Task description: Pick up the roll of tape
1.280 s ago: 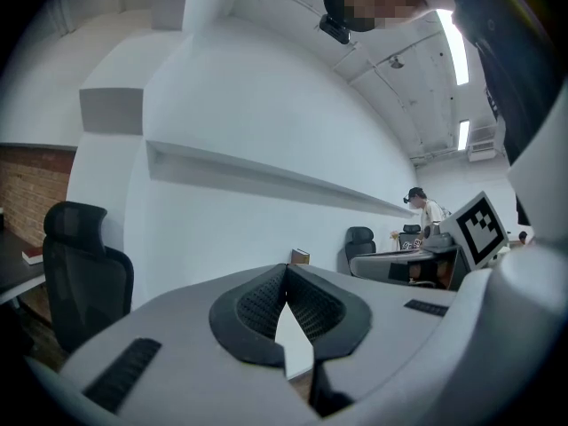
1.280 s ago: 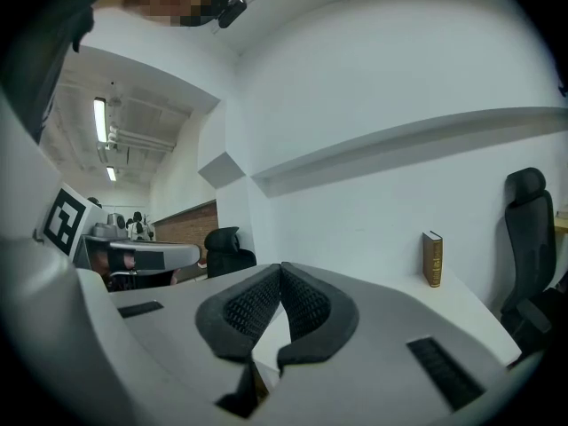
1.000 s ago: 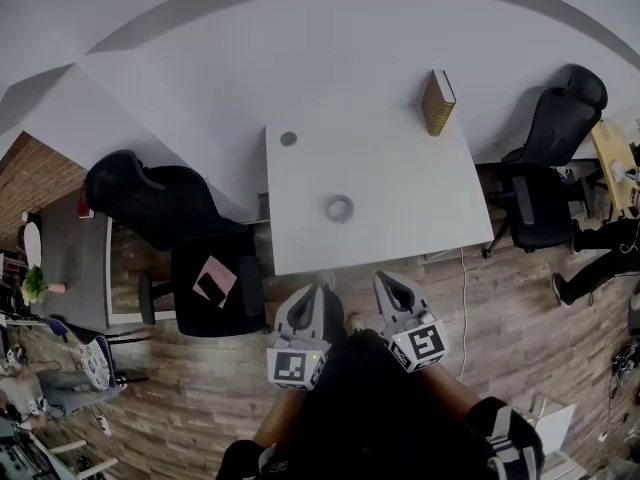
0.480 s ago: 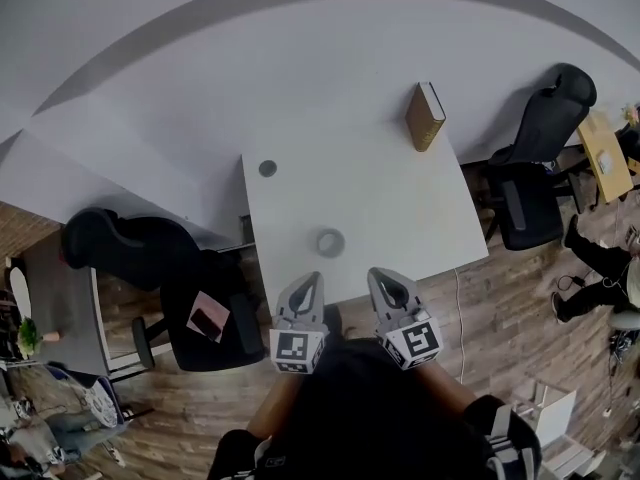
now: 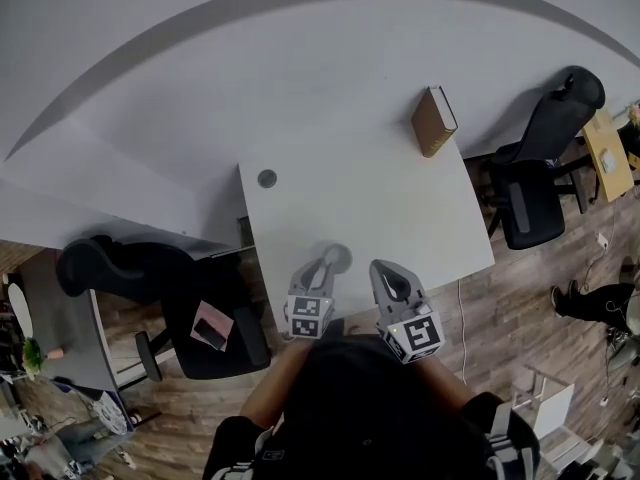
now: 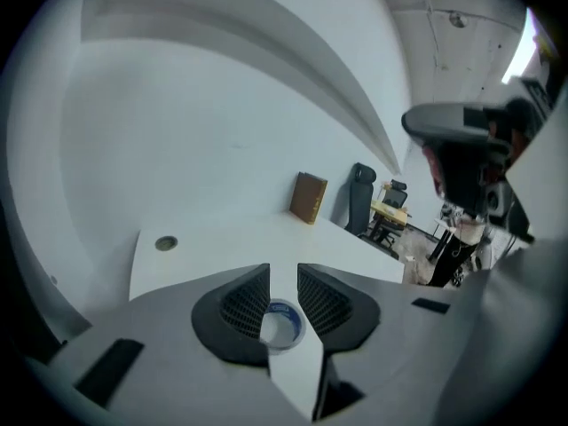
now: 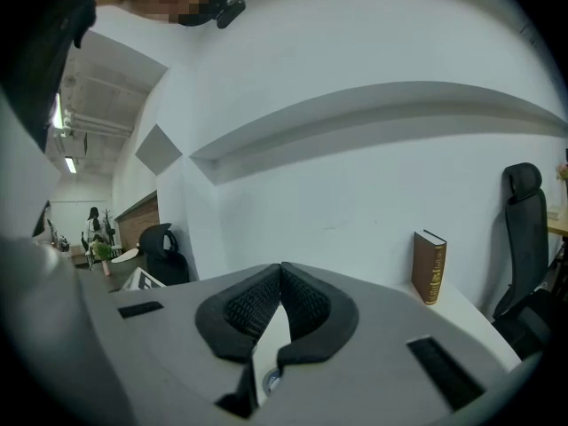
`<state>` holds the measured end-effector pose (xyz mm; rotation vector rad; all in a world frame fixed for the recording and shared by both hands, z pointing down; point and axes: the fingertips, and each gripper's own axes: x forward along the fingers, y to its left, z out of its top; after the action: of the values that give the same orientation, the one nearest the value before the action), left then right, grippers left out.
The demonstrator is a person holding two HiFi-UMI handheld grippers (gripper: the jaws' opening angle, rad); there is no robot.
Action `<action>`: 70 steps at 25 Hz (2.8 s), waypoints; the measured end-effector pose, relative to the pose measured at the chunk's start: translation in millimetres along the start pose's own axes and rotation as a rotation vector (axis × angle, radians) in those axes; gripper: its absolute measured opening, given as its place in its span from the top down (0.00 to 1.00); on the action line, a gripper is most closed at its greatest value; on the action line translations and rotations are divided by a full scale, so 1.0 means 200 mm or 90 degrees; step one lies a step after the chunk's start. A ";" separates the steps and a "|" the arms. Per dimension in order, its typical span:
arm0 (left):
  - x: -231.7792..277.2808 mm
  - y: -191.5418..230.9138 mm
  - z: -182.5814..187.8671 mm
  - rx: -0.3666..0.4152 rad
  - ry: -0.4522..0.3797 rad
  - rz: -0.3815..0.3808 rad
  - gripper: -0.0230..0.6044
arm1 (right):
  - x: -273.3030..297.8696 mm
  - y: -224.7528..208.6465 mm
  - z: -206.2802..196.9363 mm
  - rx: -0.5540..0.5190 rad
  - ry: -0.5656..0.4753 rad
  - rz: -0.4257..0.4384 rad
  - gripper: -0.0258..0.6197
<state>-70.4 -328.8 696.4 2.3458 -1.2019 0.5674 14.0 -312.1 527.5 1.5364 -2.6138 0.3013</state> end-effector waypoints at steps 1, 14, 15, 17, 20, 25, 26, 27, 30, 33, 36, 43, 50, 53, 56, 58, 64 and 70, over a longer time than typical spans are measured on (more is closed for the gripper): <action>0.06 0.02 -0.05 0.011 0.022 0.000 0.81 | 0.03 -0.01 -0.01 0.001 0.004 -0.001 0.94; 0.54 0.21 -0.64 -0.060 0.246 0.014 0.76 | 0.12 -0.01 -0.10 0.017 0.037 -0.007 0.94; 0.54 0.22 -0.65 -0.064 0.248 0.013 0.76 | 0.12 -0.02 -0.10 0.018 0.038 -0.010 0.94; 0.55 0.23 -0.65 -0.075 0.244 0.008 0.75 | 0.11 -0.03 -0.11 0.019 0.038 -0.018 0.94; 0.55 0.23 -0.64 -0.078 0.239 0.004 0.76 | 0.08 -0.04 -0.11 0.019 0.040 -0.028 0.94; 0.53 0.23 -0.67 -0.067 0.251 0.010 0.84 | 0.00 -0.02 -0.10 0.010 0.032 -0.032 0.94; 0.51 0.23 -0.67 -0.066 0.252 0.012 0.84 | -0.02 -0.02 -0.10 0.005 0.030 -0.032 0.94; 0.49 0.22 -0.68 -0.066 0.251 0.016 0.84 | -0.04 -0.02 -0.10 0.002 0.028 -0.032 0.94; 0.38 0.20 -0.72 -0.068 0.241 0.030 0.84 | -0.14 0.00 -0.09 -0.007 0.018 -0.029 0.94; 0.22 0.14 -0.72 -0.070 0.210 0.052 0.84 | -0.28 0.01 -0.09 -0.013 0.005 -0.022 0.94; 0.02 0.07 -0.72 -0.091 0.156 0.086 0.84 | -0.45 0.04 -0.10 -0.017 -0.007 -0.006 0.94; -0.62 -0.16 -0.50 -0.131 -0.042 0.162 0.84 | -0.71 0.14 -0.13 -0.024 -0.019 0.044 0.94; -1.21 -0.44 -0.14 -0.053 -0.210 0.189 0.85 | -0.84 0.28 -0.06 -0.036 -0.045 0.072 0.94; -1.38 -0.50 -0.04 -0.030 -0.258 0.199 0.85 | -0.85 0.34 -0.06 -0.037 -0.048 0.074 0.94; -1.52 -0.53 0.02 -0.022 -0.296 0.206 0.85 | -0.86 0.40 -0.03 -0.039 -0.053 0.074 0.94; -1.59 -0.54 0.05 -0.018 -0.314 0.206 0.85 | -0.86 0.44 -0.02 -0.043 -0.056 0.071 0.94; -1.70 -0.53 0.07 -0.006 -0.335 0.189 0.85 | -0.86 0.53 -0.04 -0.031 -0.052 0.053 0.94; -1.70 -0.48 0.03 -0.010 -0.330 0.168 0.85 | -0.83 0.59 -0.06 -0.026 -0.046 0.046 0.94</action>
<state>-172.3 -61.6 489.0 2.4138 -1.7493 0.0153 -7.6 -111.3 494.8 1.4694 -2.7172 0.1997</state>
